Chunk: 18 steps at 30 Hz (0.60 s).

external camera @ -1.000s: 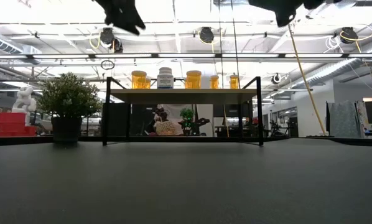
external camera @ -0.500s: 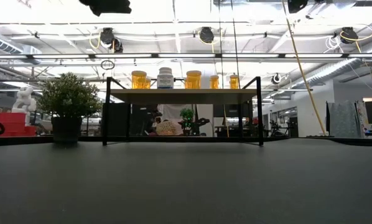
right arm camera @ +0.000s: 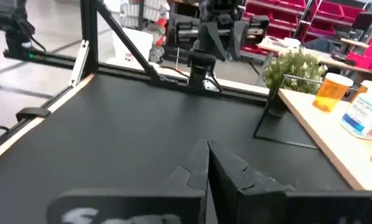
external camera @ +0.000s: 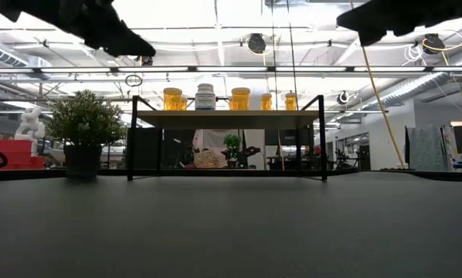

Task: Pick and place medicine bottles onto shelf by color
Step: Return to home position

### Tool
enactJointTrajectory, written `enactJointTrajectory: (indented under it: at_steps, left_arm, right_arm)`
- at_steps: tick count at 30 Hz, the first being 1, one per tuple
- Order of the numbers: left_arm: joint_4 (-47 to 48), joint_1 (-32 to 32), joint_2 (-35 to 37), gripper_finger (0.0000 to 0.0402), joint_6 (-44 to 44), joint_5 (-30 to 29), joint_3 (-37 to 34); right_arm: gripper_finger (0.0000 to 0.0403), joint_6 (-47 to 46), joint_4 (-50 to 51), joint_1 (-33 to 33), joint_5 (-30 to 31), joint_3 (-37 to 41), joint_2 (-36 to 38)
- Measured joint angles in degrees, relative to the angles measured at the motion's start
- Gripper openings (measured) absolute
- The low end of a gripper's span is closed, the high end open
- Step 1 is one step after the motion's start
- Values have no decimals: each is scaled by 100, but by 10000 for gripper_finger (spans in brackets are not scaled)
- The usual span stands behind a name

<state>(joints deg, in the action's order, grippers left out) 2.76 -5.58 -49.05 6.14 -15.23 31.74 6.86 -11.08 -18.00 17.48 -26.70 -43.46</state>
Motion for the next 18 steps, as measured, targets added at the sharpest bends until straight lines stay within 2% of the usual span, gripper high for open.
enactJointTrajectory:
  at_steps: [8,14,18]
  left_arm:
    - [-1040,-25,3,53,-44,-161,-825]
    - [-1112,-32,22,17,-98,-161,-1092]
    - [-1363,-33,143,4,-86,-161,-1348]
  right_arm:
    - [1,-19,-1234,-2,-295,926,41]
    - [1,-19,-1449,-2,-326,1512,382]
    - [0,-21,-1440,-2,-592,1823,775]
